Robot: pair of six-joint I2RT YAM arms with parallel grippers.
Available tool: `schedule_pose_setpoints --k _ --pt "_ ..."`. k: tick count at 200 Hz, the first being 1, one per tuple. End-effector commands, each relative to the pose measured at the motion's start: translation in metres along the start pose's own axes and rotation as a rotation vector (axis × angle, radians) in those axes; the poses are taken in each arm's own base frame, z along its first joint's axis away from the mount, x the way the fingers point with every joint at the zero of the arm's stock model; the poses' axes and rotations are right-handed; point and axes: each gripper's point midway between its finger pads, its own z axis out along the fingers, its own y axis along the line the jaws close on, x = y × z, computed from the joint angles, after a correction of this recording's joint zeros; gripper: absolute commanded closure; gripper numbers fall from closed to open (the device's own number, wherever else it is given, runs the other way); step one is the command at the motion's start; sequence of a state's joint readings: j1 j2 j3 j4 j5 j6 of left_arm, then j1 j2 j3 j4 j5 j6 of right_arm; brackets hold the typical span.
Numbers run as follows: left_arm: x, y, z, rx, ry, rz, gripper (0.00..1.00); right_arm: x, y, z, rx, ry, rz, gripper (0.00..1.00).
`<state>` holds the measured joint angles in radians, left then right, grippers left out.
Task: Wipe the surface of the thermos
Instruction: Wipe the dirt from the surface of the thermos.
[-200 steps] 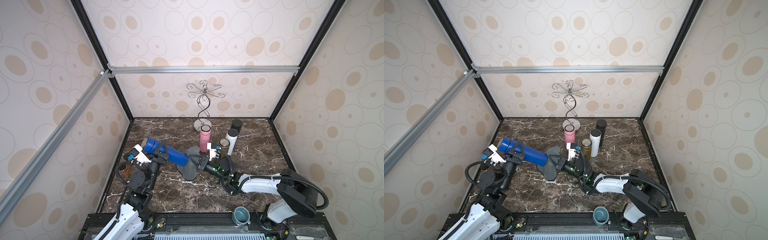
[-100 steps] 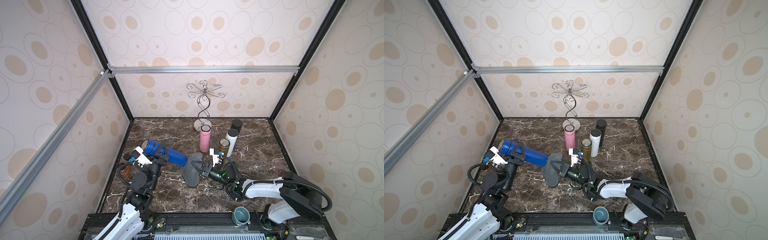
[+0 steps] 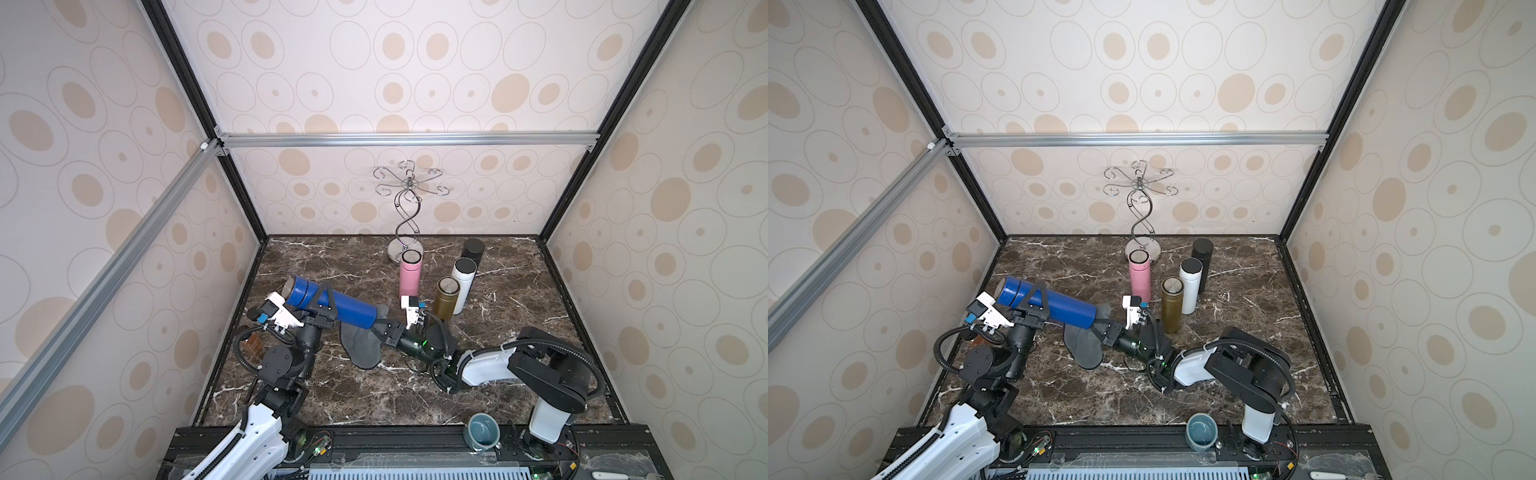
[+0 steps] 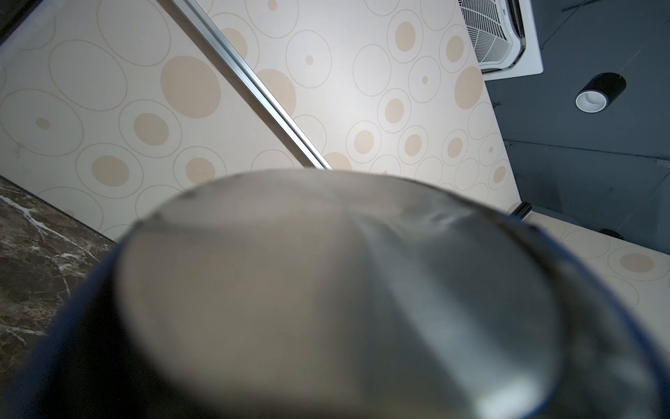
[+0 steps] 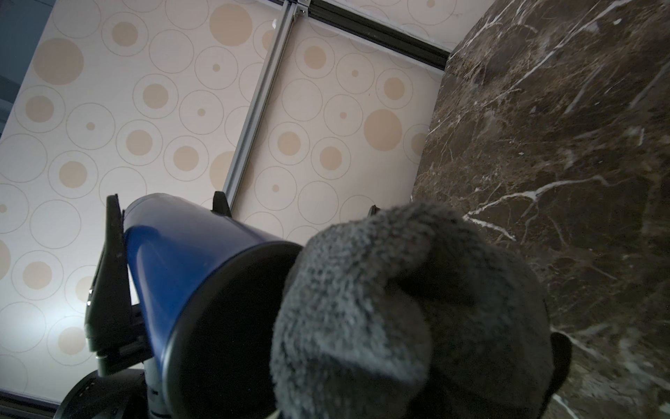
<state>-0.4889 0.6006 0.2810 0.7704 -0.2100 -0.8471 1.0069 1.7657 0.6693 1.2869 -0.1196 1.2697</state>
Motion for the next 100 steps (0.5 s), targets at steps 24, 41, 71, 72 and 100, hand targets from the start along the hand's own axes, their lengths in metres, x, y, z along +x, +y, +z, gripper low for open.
schedule_pose_setpoints --k 24,41,71,72,100 --pt "-0.024 -0.023 -0.001 0.054 -0.065 0.015 1.0 0.0 0.067 -0.023 -0.173 0.014 0.026 1.0" --pt "-0.022 -0.019 -0.002 0.039 -0.064 0.027 1.0 -0.002 0.073 -0.035 -0.153 0.009 -0.009 1.0" --pt "-0.02 -0.018 -0.001 0.035 -0.057 0.04 1.0 -0.007 0.082 -0.056 -0.096 -0.004 -0.111 1.0" --pt "-0.02 -0.018 -0.001 0.035 -0.056 0.04 1.0 -0.008 0.083 -0.057 -0.096 -0.004 -0.113 1.0" --pt "-0.002 -0.03 0.014 0.072 0.043 0.125 1.0 -0.006 0.109 -0.063 -0.025 0.066 -0.292 1.0"
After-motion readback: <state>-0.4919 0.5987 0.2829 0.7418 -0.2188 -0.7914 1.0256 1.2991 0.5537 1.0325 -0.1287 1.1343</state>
